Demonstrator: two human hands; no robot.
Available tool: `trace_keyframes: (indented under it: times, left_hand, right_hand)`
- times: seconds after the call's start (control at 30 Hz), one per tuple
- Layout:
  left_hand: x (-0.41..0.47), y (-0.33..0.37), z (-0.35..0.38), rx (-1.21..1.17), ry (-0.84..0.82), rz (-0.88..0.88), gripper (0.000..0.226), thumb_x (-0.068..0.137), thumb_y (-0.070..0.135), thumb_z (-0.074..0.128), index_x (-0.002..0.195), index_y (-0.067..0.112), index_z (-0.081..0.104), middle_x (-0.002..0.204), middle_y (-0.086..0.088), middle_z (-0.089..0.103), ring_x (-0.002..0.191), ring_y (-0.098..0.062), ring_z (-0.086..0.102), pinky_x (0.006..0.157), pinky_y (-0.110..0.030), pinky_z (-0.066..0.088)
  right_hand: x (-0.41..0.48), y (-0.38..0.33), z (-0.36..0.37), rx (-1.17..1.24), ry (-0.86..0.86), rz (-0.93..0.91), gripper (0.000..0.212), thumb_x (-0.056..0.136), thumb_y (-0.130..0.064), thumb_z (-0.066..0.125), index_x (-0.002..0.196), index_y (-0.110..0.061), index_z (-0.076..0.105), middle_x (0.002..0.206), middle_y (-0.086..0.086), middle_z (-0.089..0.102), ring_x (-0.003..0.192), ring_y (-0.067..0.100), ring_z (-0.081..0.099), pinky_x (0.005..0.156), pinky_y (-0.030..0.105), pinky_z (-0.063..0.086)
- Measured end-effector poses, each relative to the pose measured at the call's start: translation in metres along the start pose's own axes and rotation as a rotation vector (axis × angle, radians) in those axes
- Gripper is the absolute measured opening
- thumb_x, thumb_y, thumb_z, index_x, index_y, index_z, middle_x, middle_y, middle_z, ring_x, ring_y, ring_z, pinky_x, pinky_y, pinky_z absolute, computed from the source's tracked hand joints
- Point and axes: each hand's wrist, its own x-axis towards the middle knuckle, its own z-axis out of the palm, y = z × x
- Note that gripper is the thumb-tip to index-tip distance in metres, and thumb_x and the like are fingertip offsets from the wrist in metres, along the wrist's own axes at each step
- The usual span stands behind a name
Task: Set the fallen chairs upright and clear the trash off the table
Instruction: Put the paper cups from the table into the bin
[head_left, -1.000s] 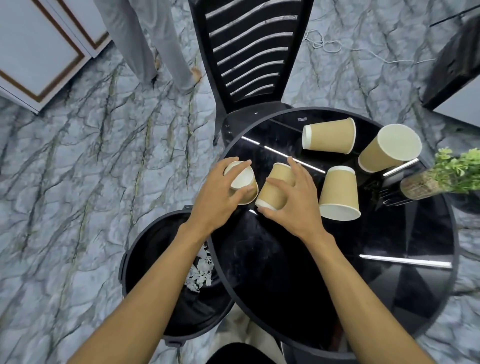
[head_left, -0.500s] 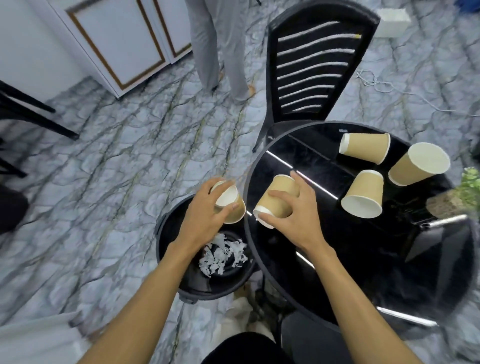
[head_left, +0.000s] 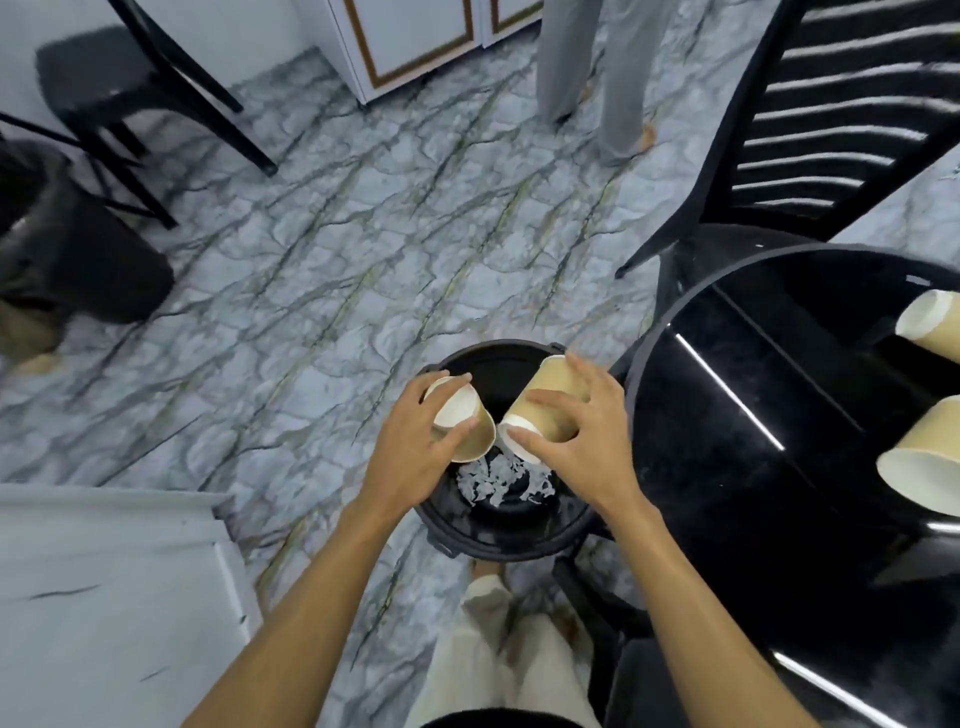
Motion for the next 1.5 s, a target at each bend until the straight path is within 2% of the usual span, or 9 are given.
trace_keyframes:
  times: [0.13,0.2,0.33,0.43,0.7,0.83,0.97,1.33,1.5]
  left_hand:
    - [0.021,-0.064,0.045,-0.047,-0.045,-0.088,0.051,0.091,0.054,0.053,0.14,0.041,0.047,0.146,0.01,0.042,0.128,0.007,0.038,0.1,-0.019,0.03]
    - [0.027,-0.099,0.077,-0.047,-0.189,-0.197,0.058,0.093,0.049,0.056,0.148,0.039,0.038,0.157,0.007,0.029,0.131,0.014,0.032,0.105,-0.022,0.029]
    - [0.021,-0.147,0.124,0.14,-0.521,-0.376,0.076,0.094,0.039,0.063,0.156,0.026,0.022,0.165,-0.003,0.011,0.151,-0.023,0.015,0.12,-0.04,0.023]
    - [0.012,-0.152,0.127,0.144,-0.548,-0.4,0.07,0.096,0.039,0.059,0.156,0.026,0.024,0.164,-0.003,0.017,0.15,-0.023,0.019,0.119,-0.04,0.026]
    - [0.019,-0.098,0.069,0.119,-0.467,-0.303,0.061,0.098,0.033,0.057,0.152,0.018,0.033,0.157,-0.003,0.032,0.143,-0.021,0.032,0.115,-0.034,0.029]
    - [0.036,-0.057,0.031,0.111,-0.401,-0.212,0.06,0.098,0.033,0.055,0.152,0.02,0.034,0.157,-0.002,0.033,0.143,-0.019,0.032,0.116,-0.033,0.028]
    - [0.056,-0.011,0.006,0.125,-0.363,-0.09,0.058,0.099,0.035,0.055,0.152,0.022,0.035,0.155,0.0,0.036,0.142,-0.018,0.034,0.114,-0.032,0.028]
    - [0.082,0.14,0.04,0.184,-0.461,0.392,0.049,0.097,0.038,0.056,0.144,0.025,0.046,0.145,0.002,0.049,0.132,-0.017,0.044,0.102,-0.027,0.033]
    - [0.07,0.199,0.09,0.153,-0.601,0.536,0.05,0.098,0.036,0.056,0.146,0.025,0.045,0.15,0.003,0.045,0.138,-0.016,0.04,0.114,-0.034,0.032]
  right_hand:
    - [0.017,0.052,0.068,-0.058,-0.016,0.043,0.048,0.07,-0.067,0.068,0.11,-0.04,0.071,0.158,-0.002,0.032,0.145,0.026,0.021,0.116,0.056,0.024]
    - [0.02,0.085,0.106,-0.146,-0.15,0.146,0.055,0.071,-0.067,0.07,0.119,-0.04,0.067,0.162,0.0,0.024,0.15,0.029,0.01,0.117,0.062,0.015]
    - [0.004,0.134,0.156,-0.247,-0.391,0.341,0.057,0.077,-0.05,0.076,0.13,-0.032,0.061,0.162,0.004,0.024,0.149,0.032,0.011,0.116,0.061,0.017]
    - [-0.006,0.142,0.16,-0.231,-0.42,0.389,0.049,0.08,-0.039,0.076,0.125,-0.025,0.065,0.154,0.007,0.038,0.143,0.028,0.028,0.114,0.046,0.029]
    - [0.009,0.08,0.118,-0.15,-0.43,0.341,0.034,0.086,-0.028,0.069,0.119,-0.017,0.067,0.134,0.004,0.057,0.127,0.023,0.048,0.106,0.036,0.038]
    - [0.025,0.034,0.084,-0.09,-0.33,0.275,0.036,0.09,-0.026,0.066,0.124,-0.016,0.066,0.14,0.006,0.053,0.133,0.022,0.045,0.111,0.028,0.032]
    - [0.033,-0.002,0.041,-0.065,-0.206,0.229,0.032,0.092,-0.029,0.064,0.123,-0.022,0.064,0.142,0.0,0.051,0.134,0.017,0.04,0.101,0.018,0.024]
    - [-0.038,0.0,-0.105,-0.074,0.292,0.307,0.026,0.092,-0.028,0.063,0.117,-0.026,0.066,0.133,-0.007,0.058,0.127,0.014,0.044,0.1,0.024,0.03]
    - [-0.095,0.032,-0.158,-0.174,0.588,0.407,0.028,0.09,-0.026,0.064,0.119,-0.023,0.067,0.131,-0.006,0.061,0.127,0.013,0.046,0.104,0.035,0.036]
